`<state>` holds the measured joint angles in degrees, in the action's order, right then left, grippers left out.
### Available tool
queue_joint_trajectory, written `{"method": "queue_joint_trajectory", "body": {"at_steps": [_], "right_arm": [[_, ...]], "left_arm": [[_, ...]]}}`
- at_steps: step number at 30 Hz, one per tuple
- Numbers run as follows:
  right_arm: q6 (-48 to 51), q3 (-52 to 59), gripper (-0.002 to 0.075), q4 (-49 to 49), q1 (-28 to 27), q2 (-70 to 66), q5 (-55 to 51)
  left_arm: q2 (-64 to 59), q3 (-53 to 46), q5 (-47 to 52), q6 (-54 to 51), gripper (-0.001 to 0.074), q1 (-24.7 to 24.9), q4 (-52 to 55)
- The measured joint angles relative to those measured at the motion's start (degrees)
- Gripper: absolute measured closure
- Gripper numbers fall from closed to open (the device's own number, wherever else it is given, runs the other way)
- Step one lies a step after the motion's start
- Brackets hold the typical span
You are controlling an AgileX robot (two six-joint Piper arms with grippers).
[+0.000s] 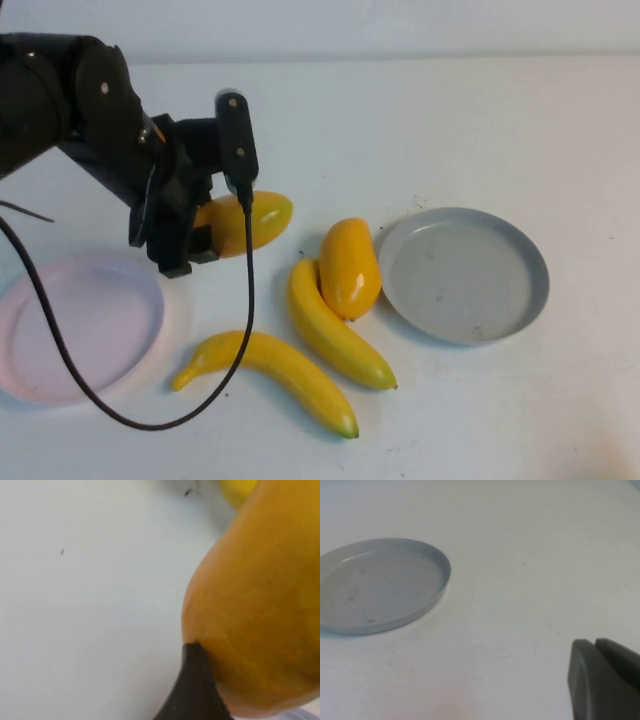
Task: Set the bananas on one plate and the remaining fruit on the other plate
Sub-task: Put one type of fruit in the left plate
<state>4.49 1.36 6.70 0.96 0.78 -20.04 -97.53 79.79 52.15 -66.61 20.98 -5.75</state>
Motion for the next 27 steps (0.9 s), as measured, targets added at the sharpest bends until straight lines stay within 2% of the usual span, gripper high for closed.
{"method": "queue_joint_trajectory", "body": {"at_steps": [5,11,16,27], "right_arm": [[0.0,0.0,0.0744,0.0,0.0,0.0,0.0],[0.0,0.0,0.0744,0.0,0.0,0.0,0.0],[0.0,0.0,0.0744,0.0,0.0,0.0,0.0],[0.0,0.0,0.0744,0.0,0.0,0.0,0.0]], "left_arm": [[2.4,0.0,3.6,23.0,0.0272,-0.1,9.2],[2.0,0.0,12.0,44.1,0.0272,-1.3,12.4],[1.9,0.0,17.4,52.3,0.0272,-2.9,13.2],[-0.5,-0.8,17.9,63.3,0.0272,-8.7,14.0]]}}
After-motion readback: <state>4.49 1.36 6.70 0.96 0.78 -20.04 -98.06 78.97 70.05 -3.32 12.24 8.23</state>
